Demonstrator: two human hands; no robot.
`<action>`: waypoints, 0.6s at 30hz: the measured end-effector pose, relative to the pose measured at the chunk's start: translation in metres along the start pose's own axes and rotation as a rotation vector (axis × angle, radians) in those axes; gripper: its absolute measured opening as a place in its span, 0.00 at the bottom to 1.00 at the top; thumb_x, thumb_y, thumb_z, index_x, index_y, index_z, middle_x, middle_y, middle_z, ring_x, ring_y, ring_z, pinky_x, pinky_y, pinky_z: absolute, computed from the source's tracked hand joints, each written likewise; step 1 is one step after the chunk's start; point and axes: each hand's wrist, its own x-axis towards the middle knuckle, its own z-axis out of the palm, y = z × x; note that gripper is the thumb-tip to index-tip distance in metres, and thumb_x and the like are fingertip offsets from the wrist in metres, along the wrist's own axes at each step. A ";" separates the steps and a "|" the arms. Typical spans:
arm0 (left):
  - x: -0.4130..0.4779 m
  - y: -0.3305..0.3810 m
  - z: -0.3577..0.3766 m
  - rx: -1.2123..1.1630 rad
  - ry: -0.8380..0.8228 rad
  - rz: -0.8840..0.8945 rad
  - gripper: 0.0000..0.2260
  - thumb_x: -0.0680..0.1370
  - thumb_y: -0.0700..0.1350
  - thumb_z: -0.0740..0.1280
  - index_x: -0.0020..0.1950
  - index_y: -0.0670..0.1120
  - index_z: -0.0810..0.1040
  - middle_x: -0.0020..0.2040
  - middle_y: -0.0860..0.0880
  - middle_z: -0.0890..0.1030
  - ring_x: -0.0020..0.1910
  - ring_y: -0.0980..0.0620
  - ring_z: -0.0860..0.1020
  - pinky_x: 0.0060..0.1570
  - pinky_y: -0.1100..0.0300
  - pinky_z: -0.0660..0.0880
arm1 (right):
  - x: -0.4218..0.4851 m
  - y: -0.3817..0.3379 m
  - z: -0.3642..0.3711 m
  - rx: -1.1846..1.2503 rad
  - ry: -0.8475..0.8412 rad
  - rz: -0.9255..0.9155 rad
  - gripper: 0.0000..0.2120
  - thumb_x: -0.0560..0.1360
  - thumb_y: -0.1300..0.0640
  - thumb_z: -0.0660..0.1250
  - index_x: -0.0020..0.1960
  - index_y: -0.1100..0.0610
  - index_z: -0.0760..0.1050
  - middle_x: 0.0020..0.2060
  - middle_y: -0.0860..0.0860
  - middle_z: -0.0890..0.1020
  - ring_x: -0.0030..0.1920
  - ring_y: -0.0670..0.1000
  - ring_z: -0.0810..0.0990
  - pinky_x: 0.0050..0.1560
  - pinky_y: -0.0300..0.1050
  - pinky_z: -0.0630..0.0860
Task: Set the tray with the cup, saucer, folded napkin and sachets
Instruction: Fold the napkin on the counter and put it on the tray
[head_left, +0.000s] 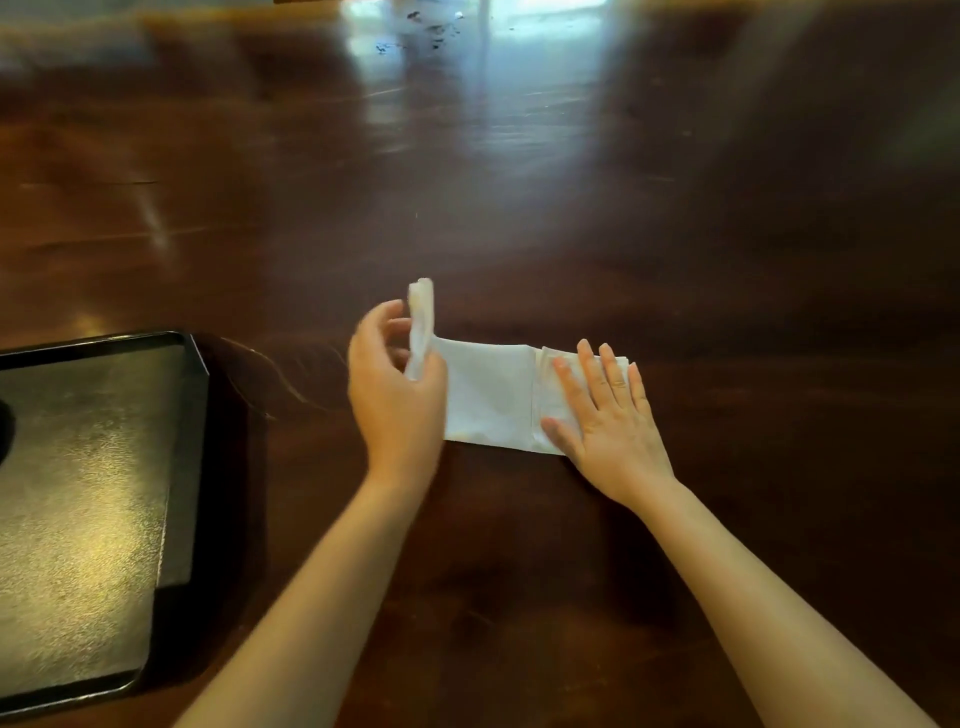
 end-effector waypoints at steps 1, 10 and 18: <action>-0.013 0.000 0.009 0.016 -0.027 0.087 0.18 0.73 0.38 0.67 0.61 0.51 0.71 0.51 0.55 0.75 0.44 0.62 0.74 0.40 0.70 0.73 | 0.000 0.000 0.001 0.003 0.005 -0.004 0.32 0.72 0.33 0.31 0.72 0.46 0.29 0.72 0.48 0.32 0.74 0.51 0.31 0.73 0.52 0.33; -0.059 -0.057 0.058 0.266 -0.284 0.337 0.16 0.71 0.35 0.69 0.58 0.42 0.75 0.51 0.47 0.79 0.51 0.51 0.74 0.52 0.54 0.75 | 0.001 0.001 0.004 0.038 0.026 0.001 0.34 0.71 0.32 0.32 0.72 0.46 0.31 0.75 0.50 0.37 0.74 0.51 0.33 0.73 0.53 0.34; -0.060 -0.068 0.042 0.476 -0.384 0.526 0.13 0.76 0.48 0.61 0.55 0.44 0.79 0.53 0.48 0.81 0.53 0.51 0.76 0.54 0.57 0.74 | 0.000 0.001 0.007 0.058 0.049 0.002 0.32 0.74 0.34 0.37 0.72 0.45 0.31 0.76 0.51 0.39 0.74 0.51 0.34 0.73 0.53 0.34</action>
